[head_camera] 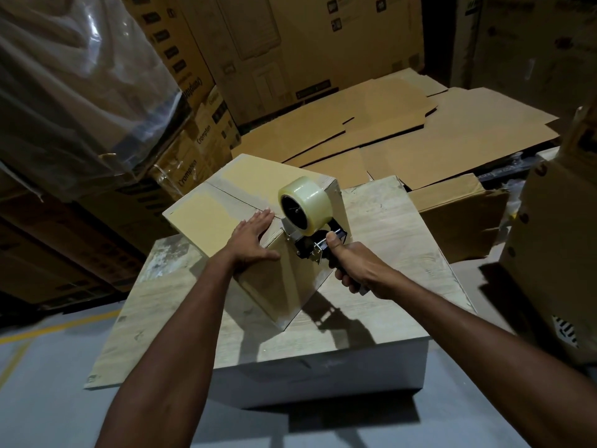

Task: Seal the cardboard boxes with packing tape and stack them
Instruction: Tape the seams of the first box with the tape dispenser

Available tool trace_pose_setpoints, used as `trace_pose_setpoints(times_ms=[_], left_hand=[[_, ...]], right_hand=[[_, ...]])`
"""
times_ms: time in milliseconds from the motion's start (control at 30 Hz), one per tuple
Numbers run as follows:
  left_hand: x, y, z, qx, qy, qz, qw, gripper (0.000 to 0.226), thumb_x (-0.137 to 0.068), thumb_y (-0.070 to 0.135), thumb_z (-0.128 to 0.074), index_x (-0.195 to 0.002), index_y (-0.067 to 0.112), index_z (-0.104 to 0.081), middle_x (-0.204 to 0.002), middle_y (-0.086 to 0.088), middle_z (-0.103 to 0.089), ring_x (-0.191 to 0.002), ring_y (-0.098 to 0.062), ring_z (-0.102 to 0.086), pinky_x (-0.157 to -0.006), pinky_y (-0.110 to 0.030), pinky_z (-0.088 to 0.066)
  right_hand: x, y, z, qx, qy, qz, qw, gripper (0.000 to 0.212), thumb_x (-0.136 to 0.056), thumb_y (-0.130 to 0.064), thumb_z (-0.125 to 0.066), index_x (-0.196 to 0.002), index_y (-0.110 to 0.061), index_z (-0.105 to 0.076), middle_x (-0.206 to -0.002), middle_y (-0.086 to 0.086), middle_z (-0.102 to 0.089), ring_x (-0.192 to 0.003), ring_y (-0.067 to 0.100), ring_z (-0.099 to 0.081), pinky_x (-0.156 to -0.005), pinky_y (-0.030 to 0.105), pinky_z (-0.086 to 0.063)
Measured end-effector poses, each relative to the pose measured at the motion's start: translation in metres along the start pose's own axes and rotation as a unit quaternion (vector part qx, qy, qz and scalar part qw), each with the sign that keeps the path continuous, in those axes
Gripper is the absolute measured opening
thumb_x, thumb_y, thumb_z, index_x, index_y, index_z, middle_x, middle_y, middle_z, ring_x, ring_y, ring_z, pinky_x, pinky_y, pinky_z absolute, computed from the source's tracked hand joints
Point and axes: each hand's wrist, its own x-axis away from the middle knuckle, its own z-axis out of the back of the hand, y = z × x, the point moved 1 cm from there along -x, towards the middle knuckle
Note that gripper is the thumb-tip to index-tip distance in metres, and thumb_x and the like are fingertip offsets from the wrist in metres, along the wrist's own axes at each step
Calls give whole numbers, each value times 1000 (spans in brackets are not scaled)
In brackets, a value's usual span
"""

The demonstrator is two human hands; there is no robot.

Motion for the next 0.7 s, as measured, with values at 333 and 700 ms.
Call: trace_pose_setpoints(times_ms=[333, 700], left_hand=[[-14, -8, 13, -23, -50, 18, 998, 145, -47, 86, -63, -164, 24, -4, -171, 5, 4, -157, -16, 5, -127, -52, 1], [19, -62, 41, -85, -121, 37, 988, 125, -79, 46, -85, -163, 30, 6, -170, 5, 14, -157, -20, 11, -122, -60, 5]], right_hand=[[-24, 34, 7, -276, -92, -74, 954, 83, -94, -82, -28, -90, -6, -60, -68, 3, -50, -52, 15, -41, -47, 27, -36], [-36, 79, 39, -519, -41, -76, 850, 87, -97, -80, -21, -93, -2, -60, -69, 3, -48, -49, 12, -41, -43, 24, -37]])
